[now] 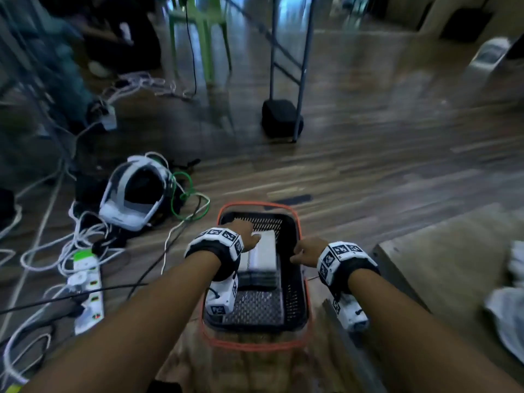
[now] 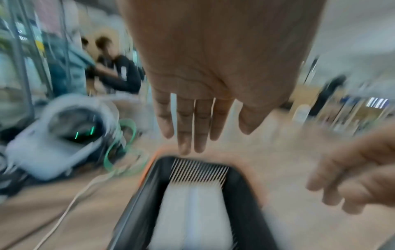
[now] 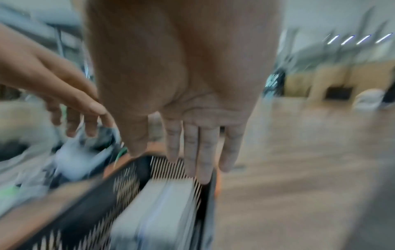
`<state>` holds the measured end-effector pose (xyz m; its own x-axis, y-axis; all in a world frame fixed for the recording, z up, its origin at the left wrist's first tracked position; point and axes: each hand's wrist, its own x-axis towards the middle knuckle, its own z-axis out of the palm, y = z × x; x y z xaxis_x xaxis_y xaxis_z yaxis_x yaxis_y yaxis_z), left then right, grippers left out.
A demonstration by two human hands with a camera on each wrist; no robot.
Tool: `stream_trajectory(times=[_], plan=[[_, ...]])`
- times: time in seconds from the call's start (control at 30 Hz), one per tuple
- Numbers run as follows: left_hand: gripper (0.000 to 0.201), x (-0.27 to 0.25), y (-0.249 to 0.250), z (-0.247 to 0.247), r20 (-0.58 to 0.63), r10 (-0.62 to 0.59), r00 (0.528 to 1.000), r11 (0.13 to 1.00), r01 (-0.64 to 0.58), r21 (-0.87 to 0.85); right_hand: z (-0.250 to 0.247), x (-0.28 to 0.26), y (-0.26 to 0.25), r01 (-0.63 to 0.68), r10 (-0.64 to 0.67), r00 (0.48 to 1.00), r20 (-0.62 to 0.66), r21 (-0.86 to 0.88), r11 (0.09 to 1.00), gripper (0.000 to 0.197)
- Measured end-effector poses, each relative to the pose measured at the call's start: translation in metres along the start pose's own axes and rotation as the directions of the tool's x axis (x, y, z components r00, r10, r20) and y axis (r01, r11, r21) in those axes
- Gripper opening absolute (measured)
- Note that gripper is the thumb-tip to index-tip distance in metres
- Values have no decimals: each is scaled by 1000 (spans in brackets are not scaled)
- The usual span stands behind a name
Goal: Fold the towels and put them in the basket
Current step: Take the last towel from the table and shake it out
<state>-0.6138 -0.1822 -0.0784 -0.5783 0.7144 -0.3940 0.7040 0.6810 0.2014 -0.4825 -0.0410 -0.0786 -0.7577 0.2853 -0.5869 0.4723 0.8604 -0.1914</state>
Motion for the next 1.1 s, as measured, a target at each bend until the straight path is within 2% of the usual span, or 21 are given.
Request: stream_trajectory(times=[0.07, 0.17, 0.3, 0.43, 0.6, 0.77, 0.87, 1.0, 1.1], plan=[[38, -34, 24, -41, -105, 44, 993, 999, -46, -19, -29, -52, 1, -4, 9, 996, -91, 53, 999, 37], [39, -84, 65, -97, -230, 124, 965, 992, -129, -7, -67, -131, 1, -43, 52, 966, -253, 41, 998, 39], [41, -153, 123, -148, -298, 209, 931, 978, -200, 62, -99, -237, 7, -83, 79, 912, -403, 6, 997, 41], [38, -208, 179, -168, -350, 361, 864, 931, -315, 184, -104, -332, 26, -132, 128, 860, -494, 26, 991, 41], [45, -252, 244, -161, -334, 515, 789, 853, -433, 292, -77, -417, 61, -255, 262, 781, -568, 94, 962, 39], [41, -256, 298, -131, -274, 634, 723, 770, -561, 303, -39, -466, 108, -351, 432, 717, -547, 253, 902, 36], [41, -251, 322, -111, -244, 680, 692, 724, -581, 371, -17, -475, 135, -399, 498, 684, -533, 298, 867, 34], [41, -233, 344, -81, -185, 723, 666, 683, -646, 341, 13, -467, 164, -413, 537, 683, -496, 345, 843, 31], [38, -210, 355, -51, -165, 746, 646, 658, -674, 336, 33, -450, 182, -407, 543, 707, -454, 368, 836, 31]])
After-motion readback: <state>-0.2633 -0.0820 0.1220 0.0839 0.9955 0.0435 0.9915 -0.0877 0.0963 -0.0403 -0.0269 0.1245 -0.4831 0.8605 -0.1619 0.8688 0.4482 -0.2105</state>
